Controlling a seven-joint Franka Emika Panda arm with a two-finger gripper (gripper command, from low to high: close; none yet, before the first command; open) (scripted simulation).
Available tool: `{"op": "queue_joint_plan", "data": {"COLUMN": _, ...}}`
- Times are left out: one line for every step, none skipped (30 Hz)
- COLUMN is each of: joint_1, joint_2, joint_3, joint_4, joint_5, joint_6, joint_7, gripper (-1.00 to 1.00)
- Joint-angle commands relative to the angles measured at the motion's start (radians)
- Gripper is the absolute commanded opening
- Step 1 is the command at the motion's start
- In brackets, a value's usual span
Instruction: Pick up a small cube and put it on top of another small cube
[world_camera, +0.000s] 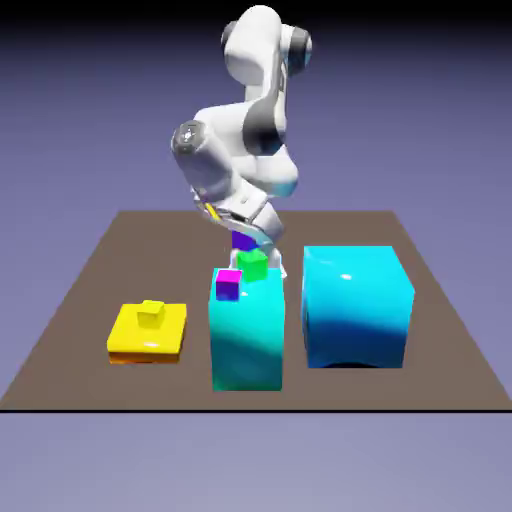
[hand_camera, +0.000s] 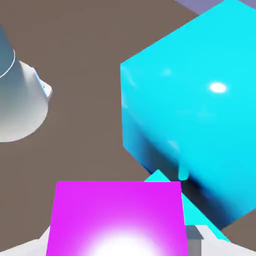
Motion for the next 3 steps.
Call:
{"op": "queue_joint_plan", "data": {"joint_1": 0.000, "joint_2": 0.000, "joint_3": 0.000, "joint_4": 0.000, "joint_5": 0.000, "joint_6": 0.000, "joint_7": 0.000, "gripper": 1.00}}
{"op": "queue_joint_plan", "data": {"joint_1": -0.004, "joint_2": 0.003, "joint_3": -0.005, "joint_4": 0.036, "joint_5": -0.006, "joint_6": -0.033, "joint_7": 0.004, "gripper": 1.00}}
{"op": "queue_joint_plan", "data": {"joint_1": -0.008, "joint_2": 0.006, "joint_3": -0.011, "joint_4": 0.072, "joint_5": -0.013, "joint_6": -0.067, "joint_7": 0.009, "gripper": 1.00}}
